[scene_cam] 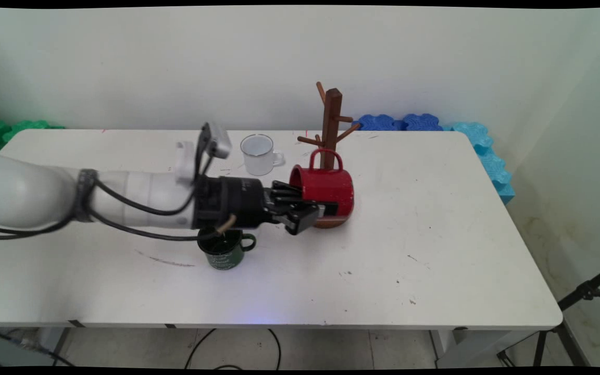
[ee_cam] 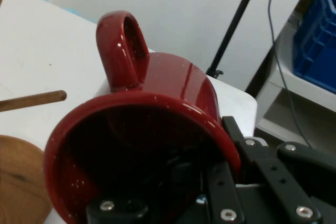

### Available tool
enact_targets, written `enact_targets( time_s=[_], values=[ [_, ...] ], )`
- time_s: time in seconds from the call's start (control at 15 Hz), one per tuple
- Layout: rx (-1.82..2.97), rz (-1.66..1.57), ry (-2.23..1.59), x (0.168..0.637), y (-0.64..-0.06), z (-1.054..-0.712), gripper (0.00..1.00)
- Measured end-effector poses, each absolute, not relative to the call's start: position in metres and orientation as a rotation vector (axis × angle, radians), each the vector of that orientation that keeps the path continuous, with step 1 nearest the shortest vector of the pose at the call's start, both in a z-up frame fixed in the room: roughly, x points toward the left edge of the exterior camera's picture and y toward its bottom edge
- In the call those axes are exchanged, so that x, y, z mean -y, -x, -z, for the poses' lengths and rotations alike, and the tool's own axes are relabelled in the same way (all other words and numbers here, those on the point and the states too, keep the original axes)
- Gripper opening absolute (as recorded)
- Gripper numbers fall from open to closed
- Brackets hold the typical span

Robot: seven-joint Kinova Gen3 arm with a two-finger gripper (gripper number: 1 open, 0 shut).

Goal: Place the picked object on the table

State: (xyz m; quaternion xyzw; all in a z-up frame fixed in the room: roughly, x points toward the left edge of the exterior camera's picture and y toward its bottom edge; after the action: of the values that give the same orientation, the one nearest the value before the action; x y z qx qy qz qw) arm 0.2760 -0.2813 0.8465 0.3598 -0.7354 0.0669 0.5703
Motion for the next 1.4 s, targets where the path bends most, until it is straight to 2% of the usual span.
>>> enact_targets(
  time_s=[0.53,1.4],
  values=[
    [1.737,-0.14,-0.804,0.277,-0.306,-0.887,0.0],
    [1.838,-0.14,-0.715,0.297,-0.341,-0.942,0.0]
  ],
)
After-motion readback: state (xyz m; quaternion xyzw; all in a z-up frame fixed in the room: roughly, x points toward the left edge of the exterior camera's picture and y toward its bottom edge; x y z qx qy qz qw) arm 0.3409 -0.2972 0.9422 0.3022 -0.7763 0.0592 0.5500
